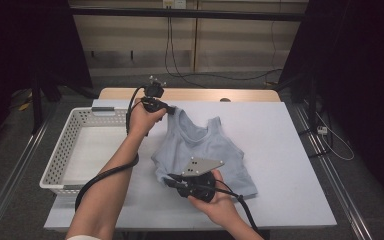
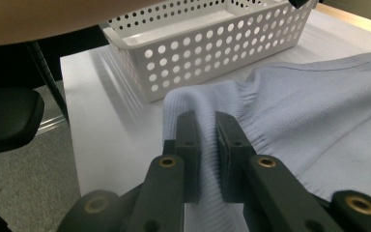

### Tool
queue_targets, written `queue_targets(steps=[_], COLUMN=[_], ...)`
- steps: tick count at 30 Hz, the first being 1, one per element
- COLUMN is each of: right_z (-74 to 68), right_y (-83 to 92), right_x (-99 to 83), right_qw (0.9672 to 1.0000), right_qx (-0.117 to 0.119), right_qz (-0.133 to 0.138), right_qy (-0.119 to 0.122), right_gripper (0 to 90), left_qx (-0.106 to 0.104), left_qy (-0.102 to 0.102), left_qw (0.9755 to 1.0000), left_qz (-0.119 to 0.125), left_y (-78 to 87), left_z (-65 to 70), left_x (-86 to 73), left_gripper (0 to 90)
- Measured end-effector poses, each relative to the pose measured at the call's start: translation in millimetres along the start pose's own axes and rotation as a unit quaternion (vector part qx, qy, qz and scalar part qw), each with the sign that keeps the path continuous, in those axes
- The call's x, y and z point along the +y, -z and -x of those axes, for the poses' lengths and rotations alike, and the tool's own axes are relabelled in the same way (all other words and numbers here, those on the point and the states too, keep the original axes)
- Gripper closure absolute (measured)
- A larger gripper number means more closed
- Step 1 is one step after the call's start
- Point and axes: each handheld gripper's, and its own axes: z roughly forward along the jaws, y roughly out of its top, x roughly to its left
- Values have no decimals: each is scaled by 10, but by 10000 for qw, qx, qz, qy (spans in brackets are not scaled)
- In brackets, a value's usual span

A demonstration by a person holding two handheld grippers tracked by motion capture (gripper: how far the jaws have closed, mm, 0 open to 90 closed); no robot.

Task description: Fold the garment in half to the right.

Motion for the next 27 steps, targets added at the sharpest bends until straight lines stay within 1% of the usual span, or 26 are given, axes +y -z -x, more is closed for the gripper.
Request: queue_targets(steps=[7, 13, 21, 27], right_z=[5, -3, -13, -5], right_y=[-2, -9, -49, -87], right_x=[31, 81, 164, 205], right_qw=[10000, 10000, 9999, 9998], right_qx=[37, 29, 107, 156], right_qz=[21, 25, 115, 129], right_qy=[-25, 31, -13, -31], right_gripper=[824, 825, 825, 825], left_qx=[3, 20, 88, 136], left_qy=[20, -1, 33, 47], left_qw=[10000, 10000, 10000, 9999], left_qz=[-18, -36, -34, -35], left_y=[25, 58, 143, 190], left_z=[-30, -44, -120, -192], left_x=[6, 25, 37, 25], left_gripper=[873, 874, 873, 874])
